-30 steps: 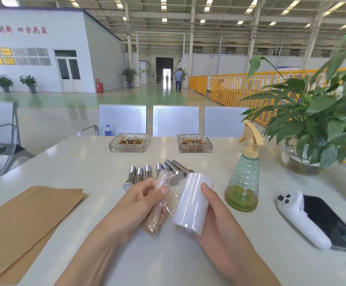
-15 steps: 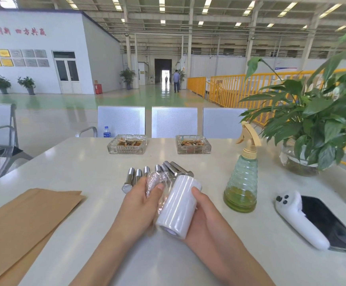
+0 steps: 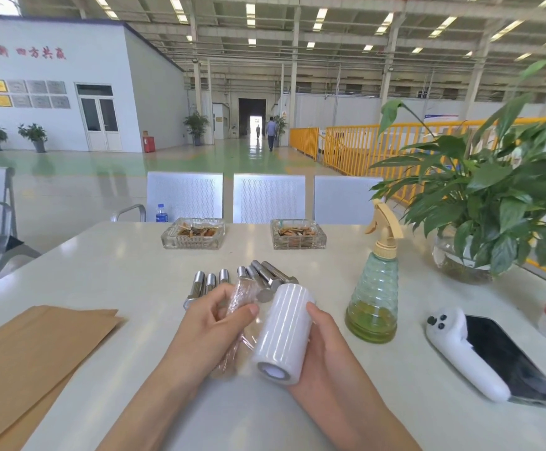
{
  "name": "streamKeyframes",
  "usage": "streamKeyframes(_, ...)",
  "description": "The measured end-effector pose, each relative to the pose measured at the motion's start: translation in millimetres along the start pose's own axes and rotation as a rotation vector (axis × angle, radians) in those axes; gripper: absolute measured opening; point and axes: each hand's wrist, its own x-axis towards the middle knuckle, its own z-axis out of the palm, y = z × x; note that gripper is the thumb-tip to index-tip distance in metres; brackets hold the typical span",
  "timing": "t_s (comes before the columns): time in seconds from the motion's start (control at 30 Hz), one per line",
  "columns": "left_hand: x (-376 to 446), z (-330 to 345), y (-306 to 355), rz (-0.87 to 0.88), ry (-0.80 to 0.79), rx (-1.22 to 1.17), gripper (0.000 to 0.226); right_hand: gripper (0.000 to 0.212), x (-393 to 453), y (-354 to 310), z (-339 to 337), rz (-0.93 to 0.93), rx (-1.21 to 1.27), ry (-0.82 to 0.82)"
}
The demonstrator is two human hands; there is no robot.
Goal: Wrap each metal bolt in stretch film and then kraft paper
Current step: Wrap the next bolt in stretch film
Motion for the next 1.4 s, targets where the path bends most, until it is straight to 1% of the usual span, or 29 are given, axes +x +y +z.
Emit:
streamKeyframes(0.03, -1, 3, 3, 0.009, 0.016, -0.01, 0.004, 0.052, 0, 1, 2, 0.003, 0.004, -0.017)
streamKeyframes(0.1, -2, 4, 3, -0.003, 0.035, -0.02, 0.012, 0.056, 1, 3, 5, 0.013, 0.015, -0.05)
streamKeyframes(0.13, -2, 4, 1, -0.023, 0.039, -0.032, 0.012, 0.056, 0, 4, 5, 0.012, 0.002, -0.065)
streamKeyframes(0.23, -2, 4, -3, -0.099, 0.027, -0.086, 0.003, 0.051, 0, 7, -4, -0.018, -0.09, -0.173)
streamKeyframes(0.3, 0, 4, -6, -0.054, 0.054, 0.018, 0.006, 0.053, 1, 9, -10, -0.045, -0.12, -0.225)
streamKeyframes(0.37, 2, 2, -9, 0.055, 0.126, 0.174, 0.006, 0.055, 1, 10, -11, -0.047, -0.188, -0.22)
streamKeyframes(0.43, 3, -2, -11, 0.091, 0.17, 0.292, 0.017, 0.055, 1, 11, -10, -0.036, -0.237, -0.205)
streamKeyframes(0.47, 3, -3, -11, 0.058, 0.18, 0.311, 0.026, 0.054, 2, 12, -10, -0.03, -0.247, -0.2)
streamKeyframes(0.5, 5, -3, -11, -0.028, 0.189, 0.289, 0.033, 0.053, 2, 13, -11, -0.026, -0.254, -0.19)
streamKeyframes(0.53, 9, -2, -10, -0.158, 0.199, 0.206, 0.039, 0.052, 2, 14, -11, -0.024, -0.251, -0.177)
streamKeyframes(0.57, 12, -2, -7, -0.301, 0.191, 0.076, 0.042, 0.051, 2, 13, -11, -0.026, -0.244, -0.165)
streamKeyframes(0.6, 13, -2, -5, -0.406, 0.156, -0.078, 0.042, 0.048, 2, 12, -11, -0.033, -0.237, -0.159)
streamKeyframes(0.63, 11, -5, -5, -0.443, 0.101, -0.199, 0.038, 0.045, 2, 10, -10, -0.042, -0.223, -0.149)
streamKeyframes(0.67, 9, -8, -6, -0.412, 0.031, -0.253, 0.035, 0.045, 2, 8, -10, -0.046, -0.191, -0.126)
streamKeyframes(0.7, 7, -11, -6, -0.357, -0.03, -0.242, 0.032, 0.049, 3, 6, -12, -0.05, -0.152, -0.098)
streamKeyframes(0.77, 1, -14, -3, -0.225, -0.135, -0.126, 0.024, 0.053, 2, 0, -15, -0.064, -0.112, -0.067)
streamKeyframes(0.8, -1, -14, 0, -0.193, -0.167, -0.1, 0.021, 0.049, 0, -1, -15, -0.066, -0.12, -0.082)
streamKeyframes(0.83, -1, -13, 2, -0.186, -0.166, -0.094, 0.019, 0.043, -2, -2, -15, -0.062, -0.143, -0.113)
streamKeyframes(0.9, -1, -12, 4, -0.175, -0.127, -0.082, 0.018, 0.034, -5, -2, -18, -0.047, -0.184, -0.16)
streamKeyframes(0.97, -2, -9, 5, -0.149, -0.058, 0.004, 0.006, 0.041, -6, -1, -20, -0.043, -0.173, -0.155)
streamKeyframes(1.0, -4, -7, 6, -0.138, -0.036, 0.042, 0.008, 0.045, -7, 0, -20, -0.037, -0.168, -0.159)
streamKeyframes(1.07, -3, -3, 0, -0.131, 0.021, 0.111, 0.036, 0.04, -7, 2, -16, -0.02, -0.183, -0.207)
streamKeyframes(1.1, -2, -2, -3, -0.13, 0.051, 0.132, 0.041, 0.036, -7, 4, -13, -0.004, -0.189, -0.237)
streamKeyframes(1.17, -3, -2, -4, -0.107, 0.078, 0.136, 0.041, 0.036, -7, 6, -10, 0.013, -0.191, -0.268)
streamKeyframes(1.27, -4, -2, -3, -0.098, 0.093, 0.061, 0.035, 0.046, -7, 5, -11, 0.024, -0.161, -0.279)
streamKeyframes(1.33, -3, -1, -4, -0.085, 0.104, 0.146, 0.037, 0.053, -6, 6, -13, 0.014, -0.192, -0.278)
streamKeyframes(1.4, -1, 0, -7, -0.047, 0.166, 0.327, 0.039, 0.054, -5, 8, -12, 0.009, -0.222, -0.289)
